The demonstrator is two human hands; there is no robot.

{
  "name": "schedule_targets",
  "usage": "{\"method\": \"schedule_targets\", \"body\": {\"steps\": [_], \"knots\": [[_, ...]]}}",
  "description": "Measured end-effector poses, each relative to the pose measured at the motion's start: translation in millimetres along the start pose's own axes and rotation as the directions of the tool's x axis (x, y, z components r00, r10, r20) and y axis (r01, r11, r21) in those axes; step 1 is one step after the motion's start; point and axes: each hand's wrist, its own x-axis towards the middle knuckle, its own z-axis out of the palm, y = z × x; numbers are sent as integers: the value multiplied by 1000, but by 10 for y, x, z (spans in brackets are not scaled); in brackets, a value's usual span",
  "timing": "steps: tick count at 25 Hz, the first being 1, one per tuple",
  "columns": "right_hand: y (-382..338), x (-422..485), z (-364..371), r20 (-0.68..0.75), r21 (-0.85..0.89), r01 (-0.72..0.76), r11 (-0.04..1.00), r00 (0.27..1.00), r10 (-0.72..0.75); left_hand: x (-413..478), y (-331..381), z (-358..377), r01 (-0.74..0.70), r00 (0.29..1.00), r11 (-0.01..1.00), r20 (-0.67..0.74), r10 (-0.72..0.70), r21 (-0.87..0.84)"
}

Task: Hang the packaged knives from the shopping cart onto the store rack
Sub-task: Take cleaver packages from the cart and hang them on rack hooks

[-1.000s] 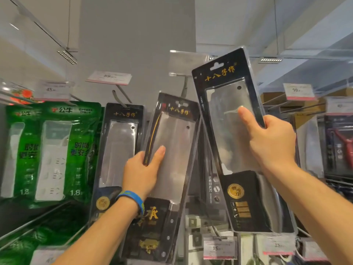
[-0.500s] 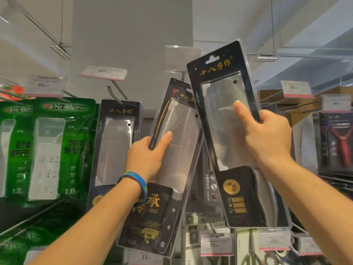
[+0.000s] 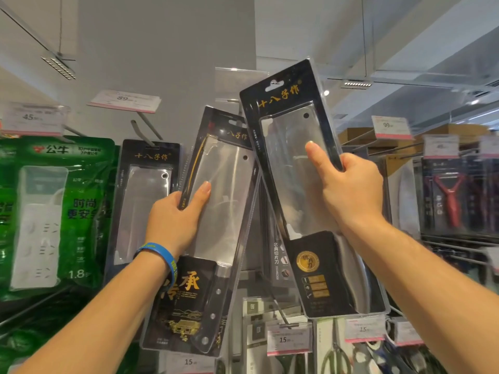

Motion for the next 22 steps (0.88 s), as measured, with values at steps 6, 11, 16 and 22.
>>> {"method": "schedule_targets", "body": {"steps": [6,11,16,22], "knots": [[-158,65,-28,-19,-14,-10,1000,1000,9,61,-25,-7,-5,998,1000,55,5,8],[-217,52,11,-3,-30,-2,1000,1000,2,155,-60,-59,15,998,1000,60,-14,-13],[-214,57,37,-15,-41,-24,999,1000,24,215,-13,-17,-38,995,997,92,32,66],[-154,31,-4,-43,-27,-52,998,998,51,198,-137,-63,25,999,999,48,-23,-38]]}}
